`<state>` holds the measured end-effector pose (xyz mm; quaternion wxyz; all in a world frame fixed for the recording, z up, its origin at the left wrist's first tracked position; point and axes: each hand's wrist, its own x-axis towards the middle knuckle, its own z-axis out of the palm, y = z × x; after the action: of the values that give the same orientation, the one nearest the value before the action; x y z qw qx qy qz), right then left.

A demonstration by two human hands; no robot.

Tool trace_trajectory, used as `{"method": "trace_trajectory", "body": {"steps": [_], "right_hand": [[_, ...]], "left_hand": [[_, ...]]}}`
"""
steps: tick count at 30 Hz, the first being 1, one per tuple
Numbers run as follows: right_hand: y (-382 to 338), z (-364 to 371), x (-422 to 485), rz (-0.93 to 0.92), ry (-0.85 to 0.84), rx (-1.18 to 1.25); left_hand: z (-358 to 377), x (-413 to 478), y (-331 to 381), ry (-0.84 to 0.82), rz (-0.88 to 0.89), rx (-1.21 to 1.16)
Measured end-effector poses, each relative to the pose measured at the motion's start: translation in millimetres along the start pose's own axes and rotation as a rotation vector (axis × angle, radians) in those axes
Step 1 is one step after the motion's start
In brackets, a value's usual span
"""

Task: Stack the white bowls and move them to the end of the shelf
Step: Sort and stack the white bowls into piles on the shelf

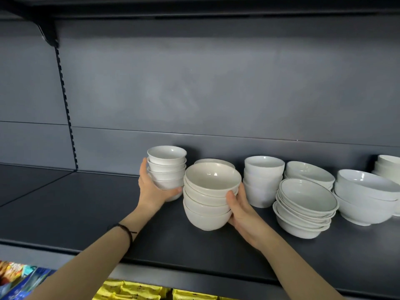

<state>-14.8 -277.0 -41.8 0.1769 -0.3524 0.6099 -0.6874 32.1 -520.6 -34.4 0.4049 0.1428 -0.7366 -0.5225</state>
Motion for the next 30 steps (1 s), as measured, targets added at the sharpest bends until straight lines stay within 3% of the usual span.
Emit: {"method": "trace_trajectory", "body": {"steps": [7, 15, 21, 30], "right_hand": [[4, -5, -1, 0.027, -0.027, -0.130], [4, -5, -3, 0.023, 0.003, -0.164], [5, -4, -4, 0.020, 0.005, -0.160], [5, -5, -4, 0.002, -0.005, -0.162]], "left_hand": [[3, 6, -19, -0.049, 0.052, -0.115], [-8, 18, -26, 0.054, 0.008, -0.181], [-22, 25, -31, 0.235, 0.053, -0.005], [-33, 19, -32, 0.230, 0.032, 0.077]]}}
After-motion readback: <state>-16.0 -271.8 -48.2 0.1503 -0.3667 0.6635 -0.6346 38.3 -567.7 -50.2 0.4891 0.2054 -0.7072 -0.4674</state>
